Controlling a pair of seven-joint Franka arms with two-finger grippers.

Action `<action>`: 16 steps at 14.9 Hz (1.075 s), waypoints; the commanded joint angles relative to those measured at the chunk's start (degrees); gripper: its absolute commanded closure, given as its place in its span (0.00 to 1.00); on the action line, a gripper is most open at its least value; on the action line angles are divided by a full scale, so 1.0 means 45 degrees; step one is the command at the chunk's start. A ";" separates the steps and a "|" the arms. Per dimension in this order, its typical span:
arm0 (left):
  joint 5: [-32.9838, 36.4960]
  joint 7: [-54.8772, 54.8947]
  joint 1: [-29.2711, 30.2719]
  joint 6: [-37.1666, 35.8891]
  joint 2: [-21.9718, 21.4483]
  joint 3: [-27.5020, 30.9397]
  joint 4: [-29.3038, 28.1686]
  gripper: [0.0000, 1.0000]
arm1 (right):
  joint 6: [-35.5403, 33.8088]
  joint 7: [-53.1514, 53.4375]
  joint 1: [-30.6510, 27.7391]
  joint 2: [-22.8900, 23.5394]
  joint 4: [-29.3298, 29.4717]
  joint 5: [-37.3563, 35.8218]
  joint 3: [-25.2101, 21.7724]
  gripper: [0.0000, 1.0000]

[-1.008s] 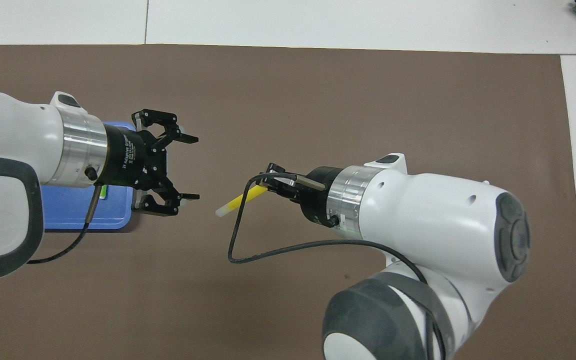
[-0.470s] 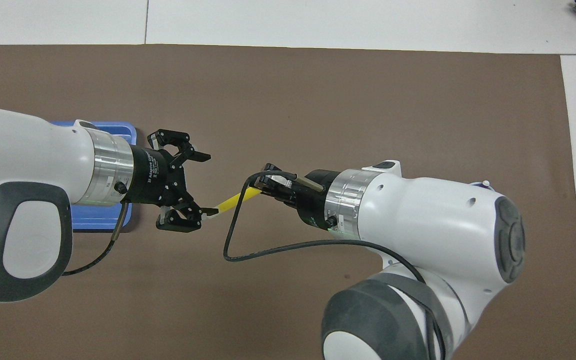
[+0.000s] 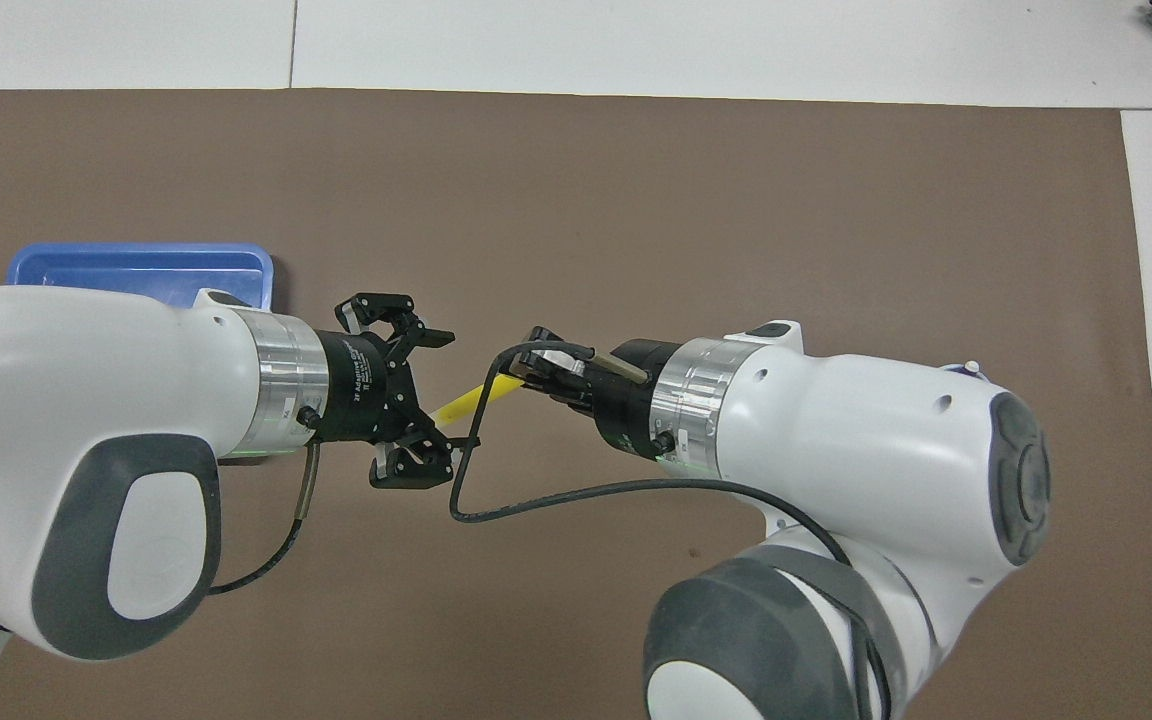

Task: Right arm passes pens to left for tray arrangement
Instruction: 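Close the left gripper on the yellow pen held by the right gripper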

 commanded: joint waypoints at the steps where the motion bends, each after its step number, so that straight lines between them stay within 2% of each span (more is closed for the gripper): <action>1: 0.0249 -0.0203 -0.0234 0.0299 -0.0399 0.0064 -0.0343 0.17 | 0.0146 -0.0134 -0.0111 -0.0333 -0.0300 0.0430 0.0029 1.00; 4: 0.0249 -0.0203 -0.0234 0.0298 -0.0399 0.0064 -0.0342 0.32 | 0.0166 -0.0134 -0.0111 -0.0313 -0.0280 0.0430 0.0048 1.00; 6: 0.0249 -0.0203 -0.0234 0.0299 -0.0457 0.0064 -0.0342 0.50 | 0.0185 -0.0154 -0.0111 -0.0294 -0.0261 0.0430 0.0029 1.00; 7: 0.0249 -0.0165 -0.0234 0.0279 -0.0477 0.0064 -0.0342 0.67 | 0.0185 -0.0154 -0.0111 -0.0275 -0.0241 0.0430 0.0029 1.00; 8: 0.0268 -0.0106 -0.0234 0.0279 -0.0496 0.0064 -0.0342 1.00 | 0.0185 -0.0154 -0.0111 -0.0274 -0.0241 0.0430 0.0029 1.00; 16: 0.0268 0.0070 -0.0214 0.0142 -0.0574 0.0064 -0.0303 1.00 | 0.0127 -0.0193 -0.0208 -0.0274 -0.0241 0.0430 0.0029 1.00</action>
